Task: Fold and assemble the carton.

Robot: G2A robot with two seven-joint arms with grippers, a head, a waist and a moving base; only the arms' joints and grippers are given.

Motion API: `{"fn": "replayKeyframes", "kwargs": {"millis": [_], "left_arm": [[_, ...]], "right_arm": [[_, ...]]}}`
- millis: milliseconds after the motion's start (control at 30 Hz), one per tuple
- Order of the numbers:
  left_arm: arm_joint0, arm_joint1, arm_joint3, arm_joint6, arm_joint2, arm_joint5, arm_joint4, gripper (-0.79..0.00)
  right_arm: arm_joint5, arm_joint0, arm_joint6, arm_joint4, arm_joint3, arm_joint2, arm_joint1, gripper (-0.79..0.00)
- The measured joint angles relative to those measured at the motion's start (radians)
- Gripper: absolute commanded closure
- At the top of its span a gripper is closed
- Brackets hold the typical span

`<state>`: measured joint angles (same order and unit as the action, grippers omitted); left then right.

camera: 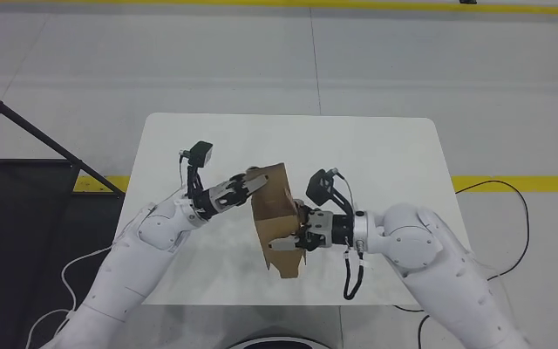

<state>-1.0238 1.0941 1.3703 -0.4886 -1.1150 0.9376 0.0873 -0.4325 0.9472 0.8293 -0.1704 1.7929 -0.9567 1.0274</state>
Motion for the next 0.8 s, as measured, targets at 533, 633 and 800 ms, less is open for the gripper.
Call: {"fn": "replayKeyframes", "kwargs": {"millis": [533,633,800], "left_arm": [[-0.006,0.0,-0.011,-0.006,-0.022,-0.008,0.064,0.0],[-0.007,0.0,-0.012,-0.005,-0.025,-0.007,0.074,0.0],[-0.008,0.002,-0.012,-0.007,-0.027,-0.009,0.074,0.0]], "right_arm": [[-0.11,0.11,-0.051,0.062,-0.004,-0.126,-0.024,-0.785],[-0.136,0.134,-0.054,0.077,-0.004,-0.148,-0.029,-0.785],[-0.146,0.139,-0.027,0.069,0.002,-0.15,-0.032,-0.785]]}}
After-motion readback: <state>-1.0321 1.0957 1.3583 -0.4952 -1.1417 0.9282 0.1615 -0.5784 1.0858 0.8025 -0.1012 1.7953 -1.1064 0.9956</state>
